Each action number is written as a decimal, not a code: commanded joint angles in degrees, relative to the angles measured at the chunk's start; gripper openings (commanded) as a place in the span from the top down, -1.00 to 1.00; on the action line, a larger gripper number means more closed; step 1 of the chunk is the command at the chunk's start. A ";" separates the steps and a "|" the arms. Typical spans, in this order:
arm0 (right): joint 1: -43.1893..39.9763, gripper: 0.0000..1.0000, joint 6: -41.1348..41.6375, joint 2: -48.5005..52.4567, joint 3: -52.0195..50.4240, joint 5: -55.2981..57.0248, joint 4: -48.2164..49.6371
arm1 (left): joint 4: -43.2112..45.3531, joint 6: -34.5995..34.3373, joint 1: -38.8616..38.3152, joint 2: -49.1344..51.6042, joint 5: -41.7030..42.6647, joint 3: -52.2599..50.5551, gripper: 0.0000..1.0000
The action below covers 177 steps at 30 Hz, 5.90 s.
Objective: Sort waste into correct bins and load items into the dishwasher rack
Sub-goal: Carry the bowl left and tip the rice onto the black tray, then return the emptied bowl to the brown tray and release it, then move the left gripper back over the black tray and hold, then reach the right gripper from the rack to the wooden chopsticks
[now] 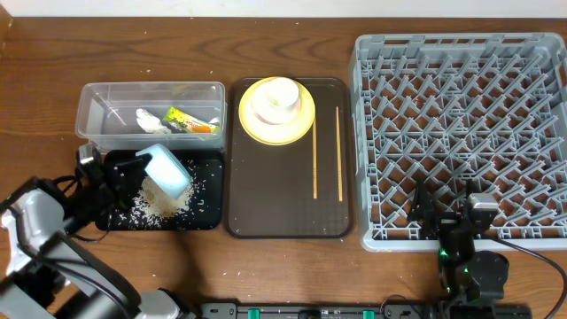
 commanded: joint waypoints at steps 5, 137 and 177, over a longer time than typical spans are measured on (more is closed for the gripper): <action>-0.48 -0.98 -0.26 -0.22 -0.20 -0.22 -0.07 | 0.39 -6.91 -4.76 -10.12 -11.96 4.09 0.88; -0.48 -0.98 -0.28 8.66 26.56 -2.93 -17.42 | 10.80 -34.34 -41.31 -17.79 -82.99 9.81 -0.86; 26.36 0.59 17.42 97.18 92.26 -0.09 -60.35 | 10.80 -34.34 -41.31 -17.79 -82.99 9.81 -0.90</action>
